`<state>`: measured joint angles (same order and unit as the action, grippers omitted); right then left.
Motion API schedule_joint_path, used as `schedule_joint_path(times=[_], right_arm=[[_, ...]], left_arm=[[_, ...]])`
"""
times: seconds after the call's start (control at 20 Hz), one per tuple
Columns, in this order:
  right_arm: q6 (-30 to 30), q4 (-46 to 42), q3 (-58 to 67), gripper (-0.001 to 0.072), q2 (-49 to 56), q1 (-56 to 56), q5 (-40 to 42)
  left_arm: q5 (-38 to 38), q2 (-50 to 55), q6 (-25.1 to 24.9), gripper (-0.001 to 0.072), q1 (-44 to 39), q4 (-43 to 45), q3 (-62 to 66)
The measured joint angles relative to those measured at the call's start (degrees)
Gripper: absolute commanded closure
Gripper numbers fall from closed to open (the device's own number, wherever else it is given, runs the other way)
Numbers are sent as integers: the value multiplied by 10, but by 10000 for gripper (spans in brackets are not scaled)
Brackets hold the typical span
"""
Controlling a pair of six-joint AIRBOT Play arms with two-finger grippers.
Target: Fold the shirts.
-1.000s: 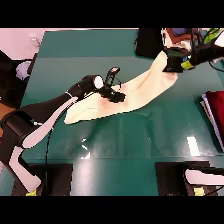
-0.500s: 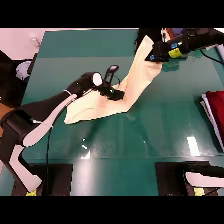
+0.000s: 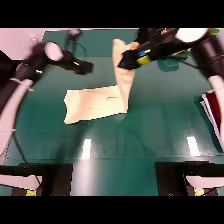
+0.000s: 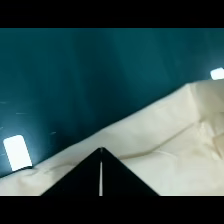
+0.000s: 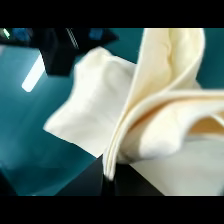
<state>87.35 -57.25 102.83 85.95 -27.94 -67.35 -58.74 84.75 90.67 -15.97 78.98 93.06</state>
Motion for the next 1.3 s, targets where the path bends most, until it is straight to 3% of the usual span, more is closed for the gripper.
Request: schedule_joint_path(times=[0.1, 0.25, 0.3, 0.55, 0.8, 0.9, 1.1, 1.3], right_arm=[[-4, 16, 0, 678, 38, -53, 61], [-15, 30, 0, 353, 109, -132, 162], [-21, 32, 0, 299, 131, -153, 192], [-36, 25, 0, 302, 191, -200, 242], [-36, -59, -28, 294, 132, -128, 173], [-27, -87, -60, -6, 100, -73, 128], [-2, -110, -133, 1, 73, 45, 49], [11, -54, -175, 4, 105, 102, 14]], left_arm=[[-15, -48, -5, 683, 36, 19, 0], [-31, -108, -13, 683, 73, 43, 0], [-37, -120, -16, 684, 78, 46, 0], [-67, -152, -24, 683, 92, 60, 1], [-99, -158, -35, 683, 94, 55, 0], [-104, -158, -38, 683, 94, 45, 0], [-110, -158, -46, 683, 94, 34, 0], [-111, -158, -50, 683, 94, 30, 0]])
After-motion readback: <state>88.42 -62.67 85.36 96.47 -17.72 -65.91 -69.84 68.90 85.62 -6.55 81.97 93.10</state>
